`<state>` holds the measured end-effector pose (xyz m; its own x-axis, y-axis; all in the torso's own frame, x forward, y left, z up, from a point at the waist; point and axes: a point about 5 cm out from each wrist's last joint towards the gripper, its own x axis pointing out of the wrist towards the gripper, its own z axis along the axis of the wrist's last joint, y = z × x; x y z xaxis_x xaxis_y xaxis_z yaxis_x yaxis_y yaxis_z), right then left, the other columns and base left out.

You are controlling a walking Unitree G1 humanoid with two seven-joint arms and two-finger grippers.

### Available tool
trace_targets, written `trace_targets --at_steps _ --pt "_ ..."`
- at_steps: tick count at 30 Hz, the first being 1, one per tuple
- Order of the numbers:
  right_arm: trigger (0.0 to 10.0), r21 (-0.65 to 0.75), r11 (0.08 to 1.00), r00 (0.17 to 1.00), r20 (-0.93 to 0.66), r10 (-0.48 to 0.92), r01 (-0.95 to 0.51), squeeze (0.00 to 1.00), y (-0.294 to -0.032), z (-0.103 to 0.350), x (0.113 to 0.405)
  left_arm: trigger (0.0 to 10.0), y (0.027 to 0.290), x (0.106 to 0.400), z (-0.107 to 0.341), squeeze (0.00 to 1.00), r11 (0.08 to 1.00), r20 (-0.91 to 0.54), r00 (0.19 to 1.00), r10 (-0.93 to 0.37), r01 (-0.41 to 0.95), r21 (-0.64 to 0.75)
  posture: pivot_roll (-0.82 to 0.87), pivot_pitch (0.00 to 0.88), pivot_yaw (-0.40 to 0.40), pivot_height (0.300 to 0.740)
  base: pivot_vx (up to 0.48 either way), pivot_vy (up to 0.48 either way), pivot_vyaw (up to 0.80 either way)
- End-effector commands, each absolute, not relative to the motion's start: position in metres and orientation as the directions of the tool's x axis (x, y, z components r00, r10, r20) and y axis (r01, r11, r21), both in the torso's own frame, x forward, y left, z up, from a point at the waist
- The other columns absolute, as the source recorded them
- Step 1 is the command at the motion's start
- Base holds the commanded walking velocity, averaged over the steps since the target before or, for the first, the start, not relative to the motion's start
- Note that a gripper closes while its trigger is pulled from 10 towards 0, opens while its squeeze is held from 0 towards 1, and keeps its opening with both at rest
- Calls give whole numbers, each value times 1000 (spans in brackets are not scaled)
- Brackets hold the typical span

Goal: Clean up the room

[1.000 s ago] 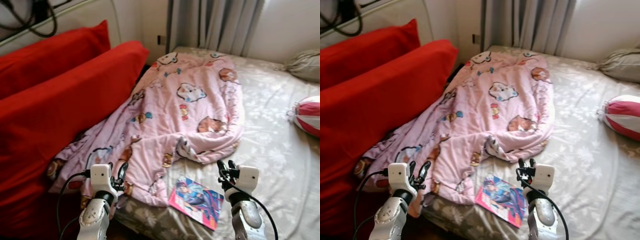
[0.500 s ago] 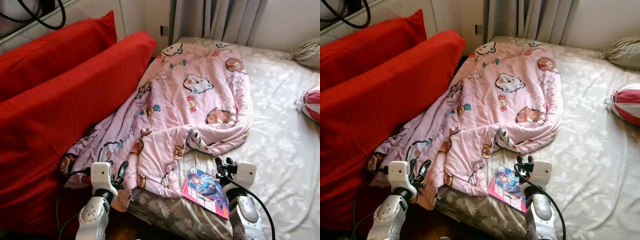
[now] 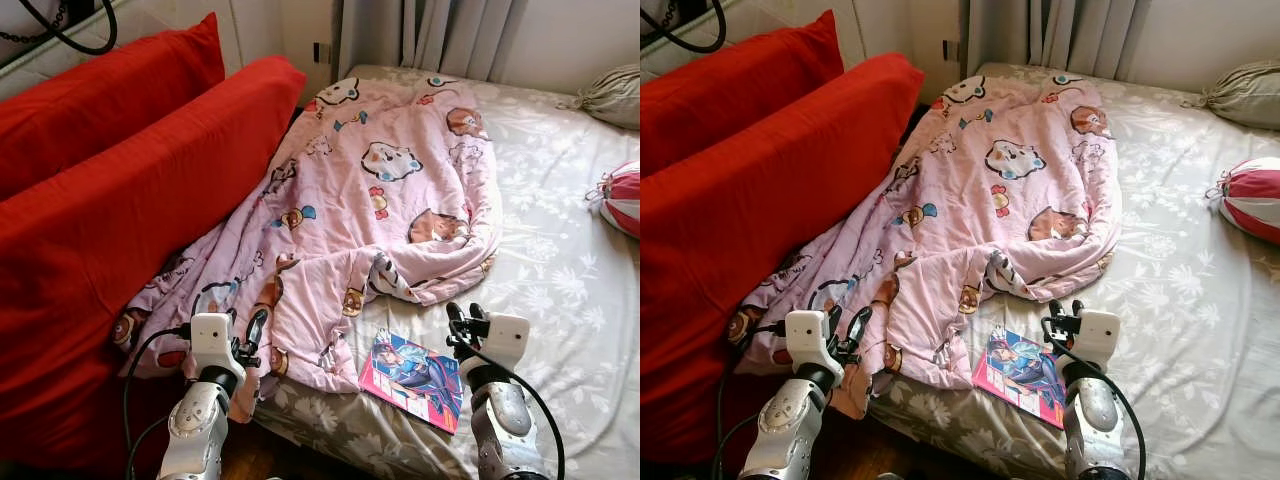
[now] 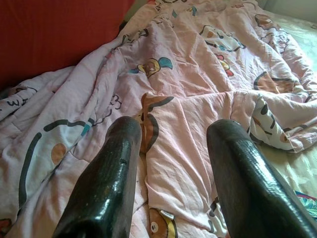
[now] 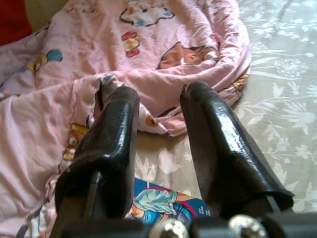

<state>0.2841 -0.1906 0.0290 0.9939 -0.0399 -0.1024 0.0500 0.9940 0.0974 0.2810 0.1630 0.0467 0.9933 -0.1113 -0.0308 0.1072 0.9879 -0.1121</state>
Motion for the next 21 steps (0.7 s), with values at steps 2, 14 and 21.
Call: trace_targets --at_steps 2,14,21 --pt "10000 105 993 991 -126 -39 52 0 -190 24 281 10000 165 281 49 0 988 -31 995 -98 94 -122 -1 157 24 731 0 0 0" --pt "10000 106 993 994 -105 -37 48 0 -192 26 282 10000 159 282 50 0 985 -32 993 -113 107 -135 -4 122 22 676 0 0 0" --pt "10000 100 994 992 -122 -29 41 0 -189 26 286 10000 157 282 50 0 984 -32 993 -115 110 -139 -1 123 18 676 0 0 0"
